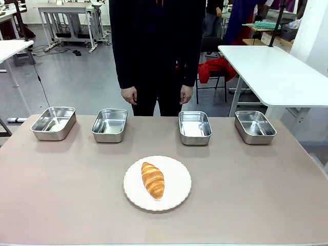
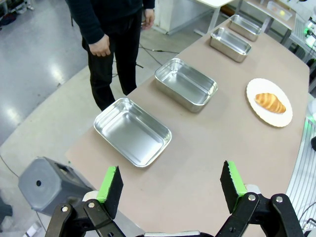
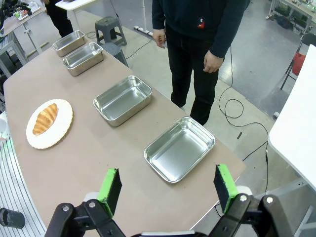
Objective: Place the bread in the container.
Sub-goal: Place the Butter Roll into the Airtight Container indicated by the human.
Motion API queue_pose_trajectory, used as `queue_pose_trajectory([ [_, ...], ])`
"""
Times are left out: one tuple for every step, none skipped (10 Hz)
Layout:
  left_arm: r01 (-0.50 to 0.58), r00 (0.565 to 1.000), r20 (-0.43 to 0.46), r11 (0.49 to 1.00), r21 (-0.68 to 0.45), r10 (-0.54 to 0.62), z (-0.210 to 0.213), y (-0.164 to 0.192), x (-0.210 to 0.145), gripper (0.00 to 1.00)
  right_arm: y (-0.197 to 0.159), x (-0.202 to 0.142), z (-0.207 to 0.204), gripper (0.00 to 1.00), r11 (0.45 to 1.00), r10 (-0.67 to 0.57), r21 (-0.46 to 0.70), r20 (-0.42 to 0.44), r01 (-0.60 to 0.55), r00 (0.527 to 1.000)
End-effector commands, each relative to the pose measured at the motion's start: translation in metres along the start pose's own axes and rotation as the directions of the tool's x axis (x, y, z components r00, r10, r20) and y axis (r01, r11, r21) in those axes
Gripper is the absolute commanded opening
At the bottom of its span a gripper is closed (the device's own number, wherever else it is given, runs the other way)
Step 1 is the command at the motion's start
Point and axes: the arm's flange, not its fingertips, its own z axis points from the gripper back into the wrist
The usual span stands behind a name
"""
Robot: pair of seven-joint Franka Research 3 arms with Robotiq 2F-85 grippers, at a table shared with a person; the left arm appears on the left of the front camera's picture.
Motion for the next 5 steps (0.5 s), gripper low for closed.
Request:
queue_pose_trajectory([
  [0.006, 1.000, 0.002, 1.000, 0.000, -0.006, 0.0016, -0.0007, -0.0003, 1.00, 0.0002, 0.0006, 0.0005, 0.98, 1.000, 0.001, -0.001, 0.002, -0.001, 1.000],
  [0.006, 1.000, 0.002, 1.000, 0.000, -0.006, 0.0016, -0.0007, -0.0003, 1.00, 0.0002, 0.0006, 0.0005, 0.98, 1.000, 0.001, -0.001, 0.002, -0.001, 1.000],
  [0.006, 1.000, 0.002, 1.000, 0.000, -0.006, 0.0016, -0.0007, -0.0003, 1.00, 0.0002, 0.0006, 0.0005, 0.98, 1.000, 0.001, -0.001, 0.002, -0.001, 1.000],
  [0.006, 1.000, 0.002, 1.000, 0.000, -0.006, 0.0016, -0.0007, -0.0003, 1.00, 0.0002, 0.0006, 0.0005, 0.98, 1.000, 0.001, -0.001, 0.002, -0.001, 1.000],
  [0.006, 1.000, 0.002, 1.000, 0.000, -0.006, 0.0016, -0.0007, -0.0003, 1.00, 0.0002, 0.0006, 0.0005, 0.98, 1.000, 0.001, -0.001, 0.002, -0.001, 1.000],
])
